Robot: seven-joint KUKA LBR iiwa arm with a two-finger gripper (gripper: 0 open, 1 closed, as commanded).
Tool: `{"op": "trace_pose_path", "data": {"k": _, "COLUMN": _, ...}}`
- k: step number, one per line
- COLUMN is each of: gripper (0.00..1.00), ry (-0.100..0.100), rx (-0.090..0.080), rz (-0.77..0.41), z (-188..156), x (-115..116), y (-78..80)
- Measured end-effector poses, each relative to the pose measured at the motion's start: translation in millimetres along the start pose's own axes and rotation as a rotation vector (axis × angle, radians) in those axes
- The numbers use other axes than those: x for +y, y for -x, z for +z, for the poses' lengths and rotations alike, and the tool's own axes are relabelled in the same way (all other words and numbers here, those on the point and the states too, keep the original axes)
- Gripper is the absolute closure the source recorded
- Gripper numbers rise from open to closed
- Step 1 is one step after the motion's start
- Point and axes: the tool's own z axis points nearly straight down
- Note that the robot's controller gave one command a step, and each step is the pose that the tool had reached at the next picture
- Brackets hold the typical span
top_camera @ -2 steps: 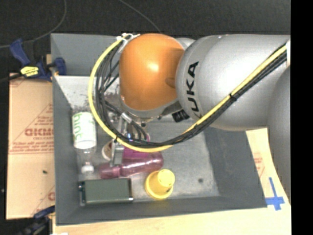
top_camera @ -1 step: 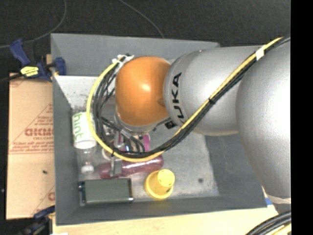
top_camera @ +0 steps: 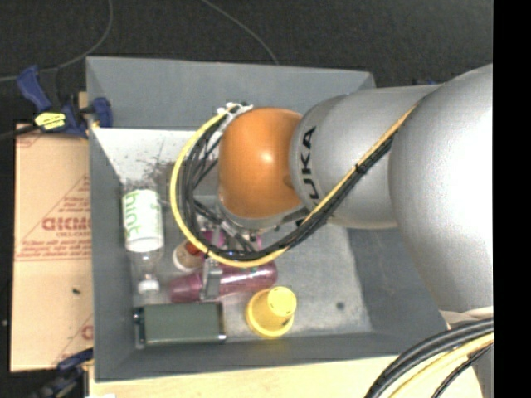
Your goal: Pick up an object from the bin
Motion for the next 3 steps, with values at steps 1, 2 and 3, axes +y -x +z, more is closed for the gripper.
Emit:
{"op": "trace_pose_path", "data": {"k": 1, "gripper": 1.0, "ry": 0.003, "rx": -0.013, "rz": -0.15, "z": 39.9, "x": -5.1, "y": 9.5}}
{"op": "trace_pose_path", "data": {"k": 2, "gripper": 1.0, "ry": 0.004, "rx": -0.013, "rz": -0.15, "z": 39.9, "x": -5.1, "y": 9.5}}
{"op": "trace_pose_path", "data": {"k": 3, "gripper": 1.0, "ry": 0.007, "rx": -0.023, "rz": -0.286, "z": 70.0, "x": -59.2, "y": 10.1}}
